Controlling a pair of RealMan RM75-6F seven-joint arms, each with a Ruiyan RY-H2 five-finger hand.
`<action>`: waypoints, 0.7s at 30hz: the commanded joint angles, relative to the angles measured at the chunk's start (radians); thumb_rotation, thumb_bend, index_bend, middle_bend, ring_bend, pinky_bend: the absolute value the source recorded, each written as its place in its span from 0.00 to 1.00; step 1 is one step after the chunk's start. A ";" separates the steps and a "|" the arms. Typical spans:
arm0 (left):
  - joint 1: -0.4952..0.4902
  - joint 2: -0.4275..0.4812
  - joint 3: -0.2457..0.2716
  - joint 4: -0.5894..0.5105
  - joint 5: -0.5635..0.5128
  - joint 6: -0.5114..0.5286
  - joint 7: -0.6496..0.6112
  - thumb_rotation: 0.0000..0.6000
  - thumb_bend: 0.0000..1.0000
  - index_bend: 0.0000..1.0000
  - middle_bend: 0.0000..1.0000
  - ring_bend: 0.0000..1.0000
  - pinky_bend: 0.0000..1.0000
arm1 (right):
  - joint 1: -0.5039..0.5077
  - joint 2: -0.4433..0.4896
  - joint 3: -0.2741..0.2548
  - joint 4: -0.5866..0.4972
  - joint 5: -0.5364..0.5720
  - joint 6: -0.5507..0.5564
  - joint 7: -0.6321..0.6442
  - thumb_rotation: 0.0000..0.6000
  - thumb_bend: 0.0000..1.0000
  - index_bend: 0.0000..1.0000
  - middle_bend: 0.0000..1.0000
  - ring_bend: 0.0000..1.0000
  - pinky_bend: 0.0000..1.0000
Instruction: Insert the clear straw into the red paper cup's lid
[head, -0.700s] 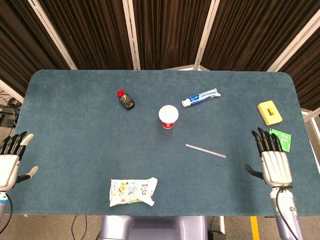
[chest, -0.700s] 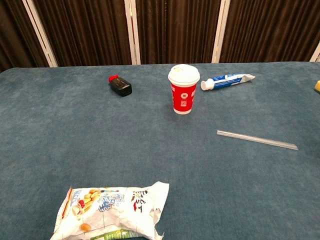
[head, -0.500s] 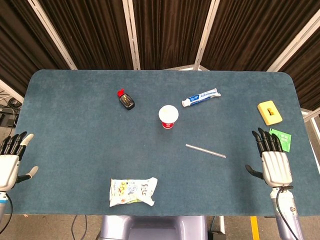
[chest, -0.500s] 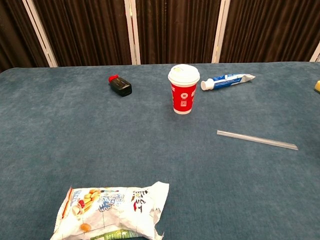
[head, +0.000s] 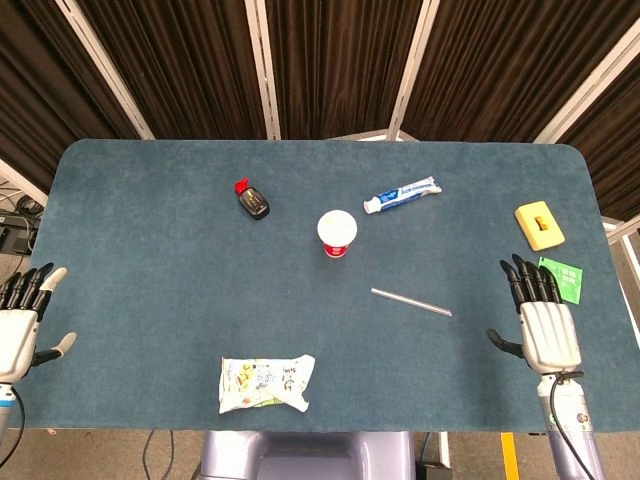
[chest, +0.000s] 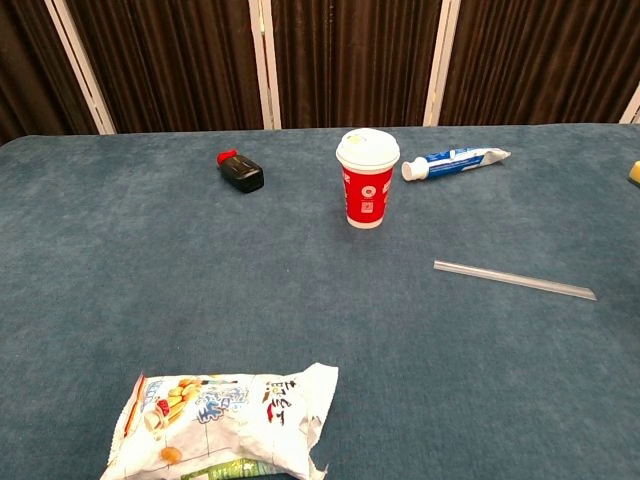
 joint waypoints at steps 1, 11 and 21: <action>-0.001 0.000 0.000 0.000 0.001 0.000 0.000 1.00 0.25 0.05 0.00 0.00 0.00 | 0.006 -0.002 0.005 -0.013 -0.003 -0.002 -0.013 1.00 0.16 0.00 0.00 0.00 0.00; 0.000 0.000 0.002 0.002 0.013 0.006 -0.006 1.00 0.25 0.06 0.00 0.00 0.00 | 0.063 -0.078 0.035 -0.027 0.030 -0.042 -0.128 1.00 0.16 0.30 0.00 0.00 0.00; -0.004 -0.003 0.002 0.008 0.018 0.003 -0.015 1.00 0.25 0.08 0.00 0.00 0.00 | 0.158 -0.260 0.089 0.085 0.144 -0.097 -0.271 1.00 0.17 0.54 0.00 0.00 0.00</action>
